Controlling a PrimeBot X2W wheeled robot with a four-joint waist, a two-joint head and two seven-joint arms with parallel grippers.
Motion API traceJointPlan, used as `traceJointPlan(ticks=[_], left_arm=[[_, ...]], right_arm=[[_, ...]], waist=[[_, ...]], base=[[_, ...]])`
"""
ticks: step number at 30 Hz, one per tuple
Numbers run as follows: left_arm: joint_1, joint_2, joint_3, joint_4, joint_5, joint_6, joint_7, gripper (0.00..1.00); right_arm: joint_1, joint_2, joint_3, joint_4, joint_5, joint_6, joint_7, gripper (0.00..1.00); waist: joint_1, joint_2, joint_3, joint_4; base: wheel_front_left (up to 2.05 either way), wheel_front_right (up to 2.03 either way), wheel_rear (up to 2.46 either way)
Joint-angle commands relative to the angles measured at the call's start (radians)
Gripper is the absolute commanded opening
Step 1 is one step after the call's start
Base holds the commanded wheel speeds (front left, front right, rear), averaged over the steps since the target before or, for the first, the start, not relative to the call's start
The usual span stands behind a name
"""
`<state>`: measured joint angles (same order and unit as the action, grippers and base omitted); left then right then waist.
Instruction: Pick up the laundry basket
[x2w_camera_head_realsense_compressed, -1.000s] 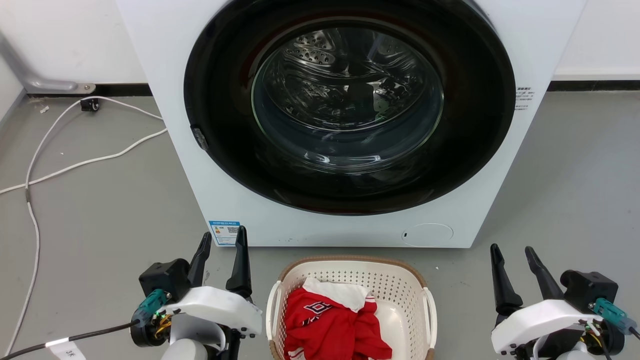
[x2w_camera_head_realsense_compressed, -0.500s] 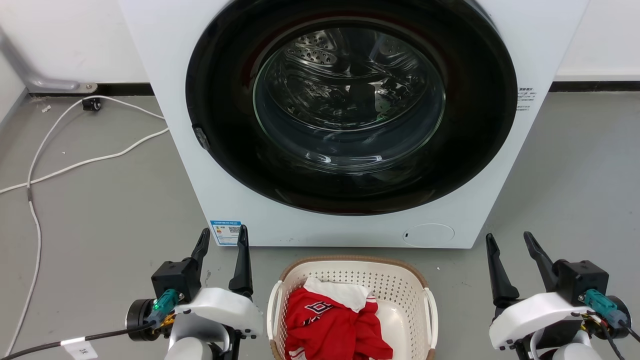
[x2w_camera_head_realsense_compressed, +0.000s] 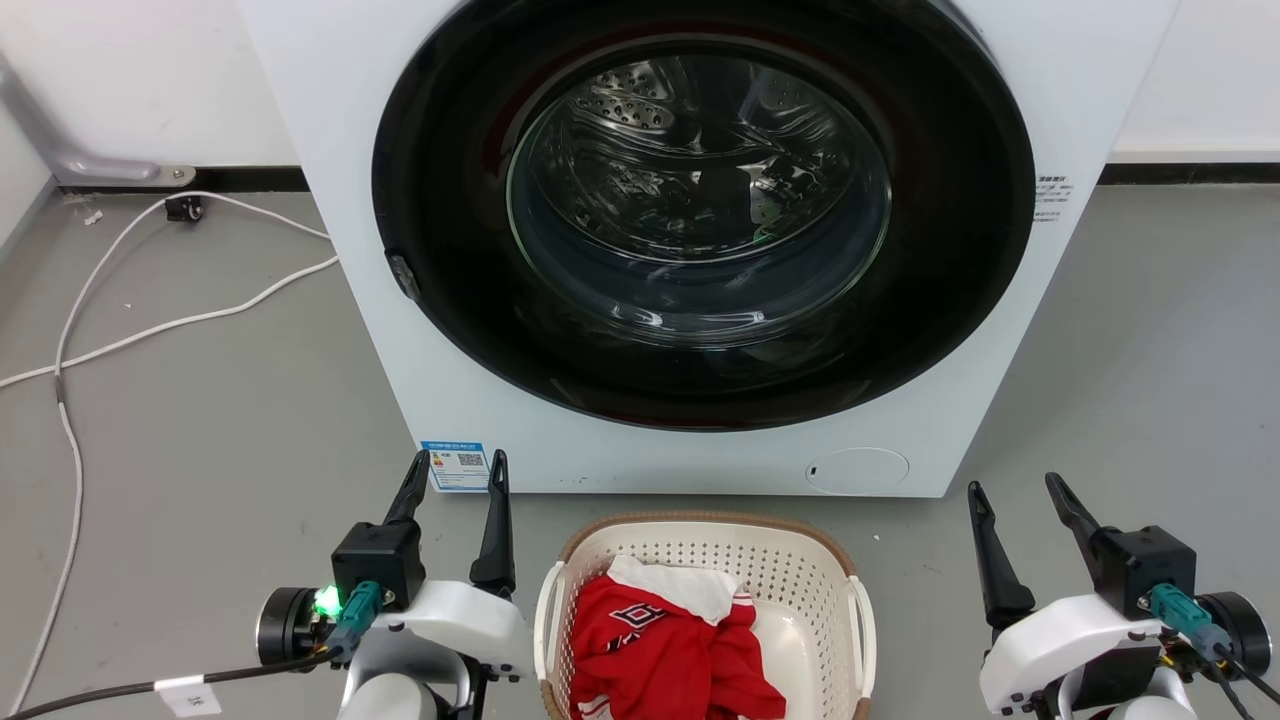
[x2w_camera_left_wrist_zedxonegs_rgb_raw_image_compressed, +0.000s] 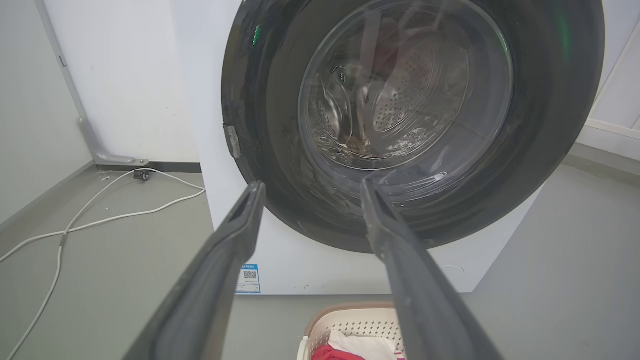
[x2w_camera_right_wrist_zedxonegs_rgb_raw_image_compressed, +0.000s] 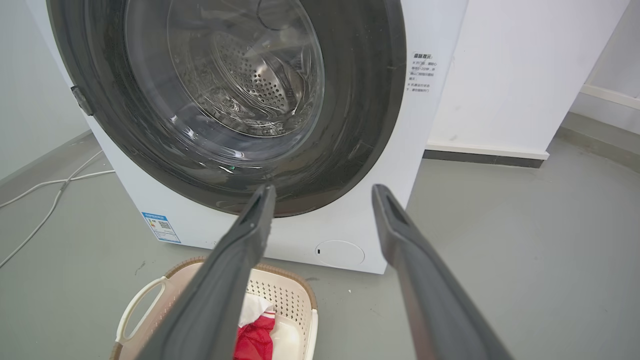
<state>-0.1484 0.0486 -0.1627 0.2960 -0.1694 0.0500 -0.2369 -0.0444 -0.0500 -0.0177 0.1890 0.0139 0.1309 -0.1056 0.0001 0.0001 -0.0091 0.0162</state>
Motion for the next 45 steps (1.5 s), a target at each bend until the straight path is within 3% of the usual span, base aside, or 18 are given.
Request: traceJointPlan(ticks=[1, 14, 34, 45], left_arm=[[-0.016, 0.003, -0.003, 0.001, 0.018, 0.005, -0.009, 1.00], [-0.011, 0.003, -0.005, 0.023, 0.053, 0.014, -0.030, 1.00], [-0.016, 0.003, -0.009, 0.050, 0.040, 0.007, -0.029, 1.00], [-0.047, 0.003, -0.024, 0.109, 0.028, 0.010, -0.029, 1.00]], right_arm=[[0.011, -0.001, 0.000, -0.009, -0.021, 0.000, -0.003, 1.00], [0.019, -0.001, -0.001, -0.015, -0.079, 0.000, -0.009, 1.00], [0.015, -0.001, -0.003, 0.004, -0.035, 0.000, -0.004, 1.00], [-0.019, -0.001, 0.011, 0.059, -0.014, 0.000, 0.007, 1.00]], waist=[[-0.0001, -0.0001, 0.000, 0.001], [-0.0001, -0.0001, -0.001, 0.003], [-0.0001, -0.0001, 0.005, 0.004], [-0.0001, -0.0001, 0.106, -0.003]], base=[[0.00, 0.00, 0.00], [0.00, 0.00, 0.00], [0.00, 0.00, 0.00], [0.00, 0.00, 0.00]])
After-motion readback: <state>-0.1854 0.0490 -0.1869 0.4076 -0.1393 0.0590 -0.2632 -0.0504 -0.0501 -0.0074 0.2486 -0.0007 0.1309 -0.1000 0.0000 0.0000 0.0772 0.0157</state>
